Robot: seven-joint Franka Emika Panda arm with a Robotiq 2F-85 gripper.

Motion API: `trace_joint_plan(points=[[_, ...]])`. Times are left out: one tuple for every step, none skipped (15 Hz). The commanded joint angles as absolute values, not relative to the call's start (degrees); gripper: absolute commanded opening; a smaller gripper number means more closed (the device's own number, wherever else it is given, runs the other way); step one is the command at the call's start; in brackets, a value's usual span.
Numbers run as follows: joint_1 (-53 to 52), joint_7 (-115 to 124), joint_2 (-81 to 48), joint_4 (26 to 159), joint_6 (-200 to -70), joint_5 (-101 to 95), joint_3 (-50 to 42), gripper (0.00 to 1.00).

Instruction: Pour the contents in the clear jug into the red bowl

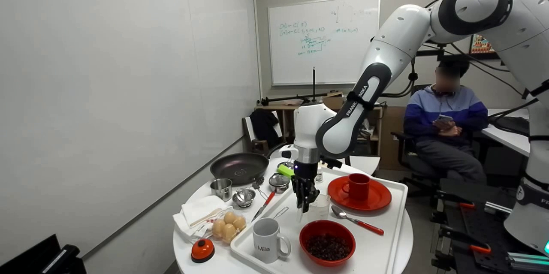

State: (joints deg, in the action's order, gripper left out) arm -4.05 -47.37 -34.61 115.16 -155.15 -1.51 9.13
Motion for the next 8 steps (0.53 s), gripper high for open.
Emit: trace_joint_plan(points=[[-2.55,-45.96,-34.80,114.95,-154.99,-3.44,10.58,0.26],[-2.55,-45.94,-34.81,114.92,-154.99,-3.44,10.58,0.26],[-2.56,-45.94,-34.80,114.91,-154.99,-3.45,10.58,0.26],[-2.56,-45.92,-34.80,114.91,-154.98,-3.45,10.58,0.51],[-2.71,-45.79,-34.48,115.36,-155.41,-3.74,10.53,0.51],[-2.69,-45.77,-34.05,116.00,-155.84,-3.96,10.70,0.55],[-2.69,-45.74,-33.89,116.00,-155.78,-4.31,10.68,0.64],[-2.18,-46.18,-33.71,115.77,-155.47,-4.13,11.19,0.70]])
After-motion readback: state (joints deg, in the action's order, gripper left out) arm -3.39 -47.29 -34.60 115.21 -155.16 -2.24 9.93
